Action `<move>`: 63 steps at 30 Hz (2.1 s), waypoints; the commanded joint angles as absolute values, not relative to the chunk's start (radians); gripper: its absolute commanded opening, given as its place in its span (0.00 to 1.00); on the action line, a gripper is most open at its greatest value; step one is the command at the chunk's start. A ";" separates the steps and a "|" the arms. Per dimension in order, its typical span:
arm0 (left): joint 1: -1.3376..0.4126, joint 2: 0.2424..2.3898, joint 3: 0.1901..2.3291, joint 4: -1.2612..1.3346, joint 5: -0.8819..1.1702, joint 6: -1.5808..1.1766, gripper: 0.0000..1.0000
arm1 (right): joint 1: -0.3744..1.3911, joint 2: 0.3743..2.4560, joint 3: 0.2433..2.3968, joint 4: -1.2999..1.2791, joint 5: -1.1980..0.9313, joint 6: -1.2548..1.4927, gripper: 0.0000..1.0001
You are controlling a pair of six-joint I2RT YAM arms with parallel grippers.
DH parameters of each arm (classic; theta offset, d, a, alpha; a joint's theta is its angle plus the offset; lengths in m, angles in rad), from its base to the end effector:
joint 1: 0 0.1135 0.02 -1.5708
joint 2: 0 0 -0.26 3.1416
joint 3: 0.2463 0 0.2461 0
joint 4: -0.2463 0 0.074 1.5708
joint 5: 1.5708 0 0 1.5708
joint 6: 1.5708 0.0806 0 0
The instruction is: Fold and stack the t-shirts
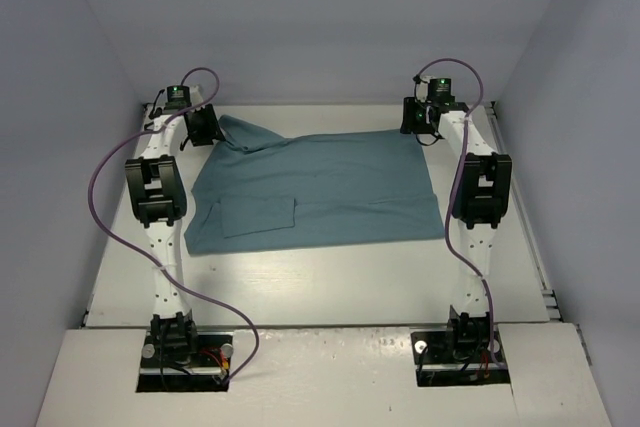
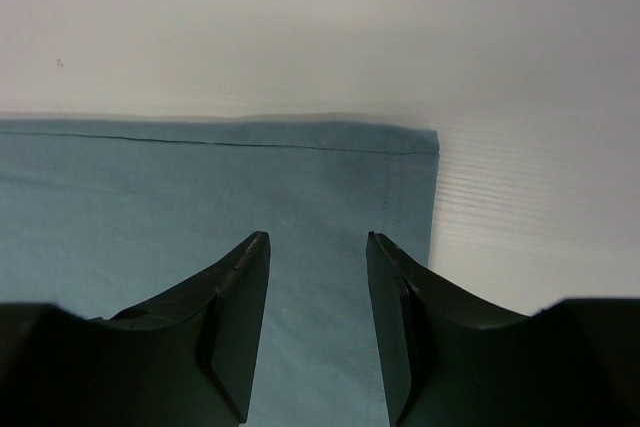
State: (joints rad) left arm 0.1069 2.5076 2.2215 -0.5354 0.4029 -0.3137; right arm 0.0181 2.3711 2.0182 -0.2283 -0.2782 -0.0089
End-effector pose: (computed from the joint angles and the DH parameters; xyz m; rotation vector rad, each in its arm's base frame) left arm 0.5764 0.0301 0.1493 -0.3094 2.3638 -0.5792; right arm 0.5774 0.0326 0.1852 -0.1902 2.1337 0.3043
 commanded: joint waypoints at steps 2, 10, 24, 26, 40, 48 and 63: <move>0.122 2.468 2.244 -0.594 0.475 -0.251 0.38 | 0.005 2.328 2.038 -0.195 -0.294 -0.028 0.41; 0.126 2.485 2.270 -0.592 0.539 -0.224 0.35 | 0.005 2.330 2.024 -0.193 -0.289 -0.025 0.41; 0.124 2.504 2.303 -0.585 0.563 -0.237 0.14 | 0.005 2.428 2.147 -0.189 -0.261 -0.026 0.50; 0.125 2.503 2.299 -0.580 0.567 -0.245 0.11 | -0.009 2.447 2.166 -0.189 -0.255 -0.029 0.51; 0.127 2.490 2.275 -0.546 0.580 -0.267 0.00 | -0.043 2.552 2.255 -0.187 -0.282 -0.060 0.52; 0.127 2.490 2.268 -0.546 0.583 -0.268 0.00 | -0.043 2.583 2.264 -0.188 -0.396 -0.072 0.51; 0.135 2.490 2.278 -0.545 0.608 -0.284 0.00 | -0.043 2.597 2.281 -0.186 -0.437 -0.075 0.17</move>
